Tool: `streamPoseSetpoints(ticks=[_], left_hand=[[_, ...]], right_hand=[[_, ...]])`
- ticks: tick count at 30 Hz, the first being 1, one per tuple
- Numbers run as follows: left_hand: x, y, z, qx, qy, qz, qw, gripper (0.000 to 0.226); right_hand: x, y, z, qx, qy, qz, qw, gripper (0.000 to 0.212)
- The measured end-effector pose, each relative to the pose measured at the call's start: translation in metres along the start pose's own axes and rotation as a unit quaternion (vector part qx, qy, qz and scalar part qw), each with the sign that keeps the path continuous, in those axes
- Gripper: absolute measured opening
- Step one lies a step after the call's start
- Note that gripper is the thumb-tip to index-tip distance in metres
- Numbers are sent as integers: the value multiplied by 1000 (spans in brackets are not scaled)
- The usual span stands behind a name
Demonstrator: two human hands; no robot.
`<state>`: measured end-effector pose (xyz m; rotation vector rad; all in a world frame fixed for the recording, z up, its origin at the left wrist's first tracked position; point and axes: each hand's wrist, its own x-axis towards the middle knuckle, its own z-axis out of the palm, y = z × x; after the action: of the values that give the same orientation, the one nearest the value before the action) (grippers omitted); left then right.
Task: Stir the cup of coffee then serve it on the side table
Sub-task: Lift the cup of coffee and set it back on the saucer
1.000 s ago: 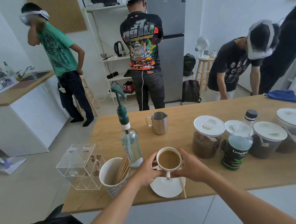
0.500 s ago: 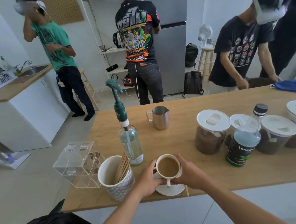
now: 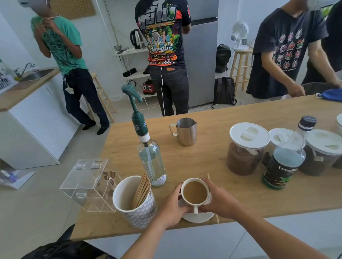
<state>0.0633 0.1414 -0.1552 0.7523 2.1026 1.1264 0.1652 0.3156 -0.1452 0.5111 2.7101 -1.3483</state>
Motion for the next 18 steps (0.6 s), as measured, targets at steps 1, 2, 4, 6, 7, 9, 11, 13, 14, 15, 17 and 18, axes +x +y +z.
streamPoseSetpoints(ticks=[1, 2, 4, 6, 7, 9, 11, 13, 14, 15, 17, 18], left_hand=[[0, -1, 0, 3, 0, -2, 1000, 72], [1, -1, 0, 6, -2, -3, 1000, 71], [1, -3, 0, 7, -8, -3, 1000, 72], [1, -4, 0, 5, -15, -3, 1000, 72], [2, -5, 0, 4, -19, -1, 1000, 72], [1, -4, -1, 5, -25, -3, 1000, 72], [1, -4, 0, 4, -20, -6, 1000, 79], [1, -6, 0, -6, -10, -19, 1000, 101], [0, -7, 0, -10, -7, -24, 1000, 109], [0, -10, -2, -13, -7, -25, 1000, 113], [-1, -15, -4, -15, -6, -27, 1000, 109], [-2, -18, -5, -13, -2, -27, 1000, 104]], right_hand=[[0, 0, 0, 1, 1, 0, 1000, 88], [-1, 0, 0, 2, 2, 0, 1000, 88], [-1, 1, 1, 3, 2, -1, 1000, 88], [-1, 0, 1, 0, -2, -1, 1000, 89], [-1, -1, 1, -2, -5, -2, 1000, 90], [-1, -1, 0, -3, -8, -2, 1000, 90], [-2, 0, -1, -4, -1, 2, 1000, 88], [-4, 4, -4, -6, 10, 8, 1000, 90], [-6, 7, -6, -9, 14, 14, 1000, 92], [-8, 10, -8, -15, 16, 20, 1000, 94], [-13, 19, -12, -40, 16, 27, 999, 95], [-15, 24, -14, -55, 16, 30, 998, 93]])
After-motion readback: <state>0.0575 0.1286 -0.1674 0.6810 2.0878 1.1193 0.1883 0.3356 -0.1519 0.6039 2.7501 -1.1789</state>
